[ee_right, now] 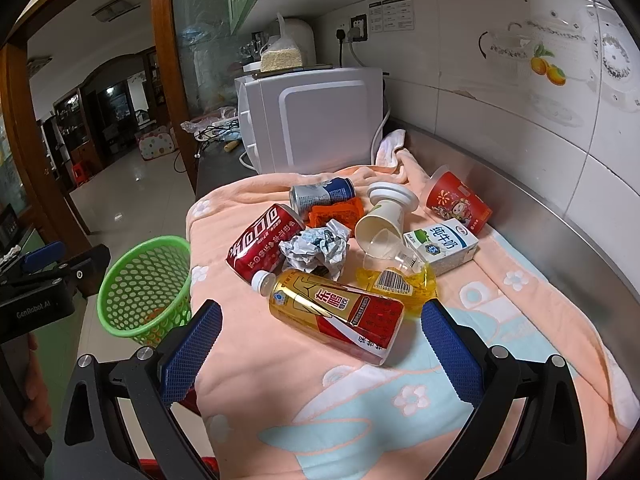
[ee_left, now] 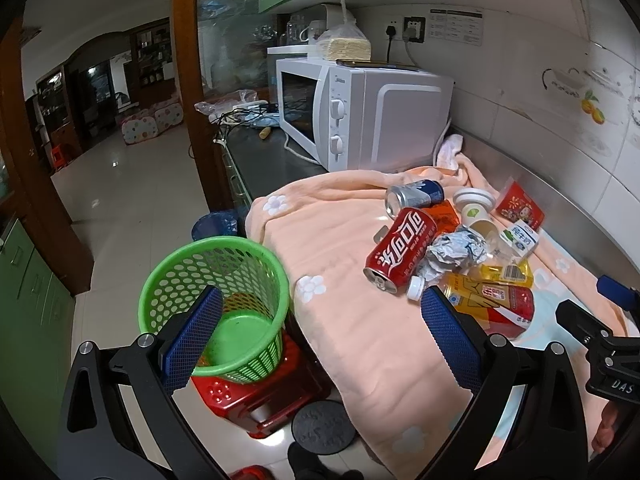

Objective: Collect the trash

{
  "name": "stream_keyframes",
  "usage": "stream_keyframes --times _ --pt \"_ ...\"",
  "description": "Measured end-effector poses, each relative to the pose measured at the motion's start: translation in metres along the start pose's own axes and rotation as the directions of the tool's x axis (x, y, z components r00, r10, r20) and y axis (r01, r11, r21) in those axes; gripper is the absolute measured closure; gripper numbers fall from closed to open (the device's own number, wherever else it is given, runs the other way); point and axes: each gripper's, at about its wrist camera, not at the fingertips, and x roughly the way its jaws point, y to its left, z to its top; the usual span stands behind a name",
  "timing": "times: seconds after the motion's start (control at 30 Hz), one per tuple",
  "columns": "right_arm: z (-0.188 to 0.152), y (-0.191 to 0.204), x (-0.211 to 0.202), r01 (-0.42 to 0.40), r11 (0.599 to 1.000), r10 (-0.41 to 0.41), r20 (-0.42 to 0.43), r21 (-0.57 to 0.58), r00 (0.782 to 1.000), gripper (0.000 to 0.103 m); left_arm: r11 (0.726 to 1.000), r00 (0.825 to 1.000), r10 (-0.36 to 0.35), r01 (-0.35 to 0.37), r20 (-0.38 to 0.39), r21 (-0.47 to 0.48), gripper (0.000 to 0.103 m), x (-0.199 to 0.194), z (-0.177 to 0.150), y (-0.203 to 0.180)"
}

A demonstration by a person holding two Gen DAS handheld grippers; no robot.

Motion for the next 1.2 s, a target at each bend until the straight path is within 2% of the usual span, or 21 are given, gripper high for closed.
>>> stream_keyframes --times 0.73,1.2 --pt "0.001 0.002 0.005 -0.011 1.0 0.011 0.0 -0.016 1.0 0.006 1.0 1.0 0.009 -0.009 -0.016 0.001 0.005 0.005 -0.002 0.002" --pt "0.003 -0.014 0.021 -0.016 0.999 0.015 -0.023 -0.047 1.0 0.006 1.0 0.999 0.013 -0.012 -0.046 0.012 0.005 0.019 -0.001 -0.003"
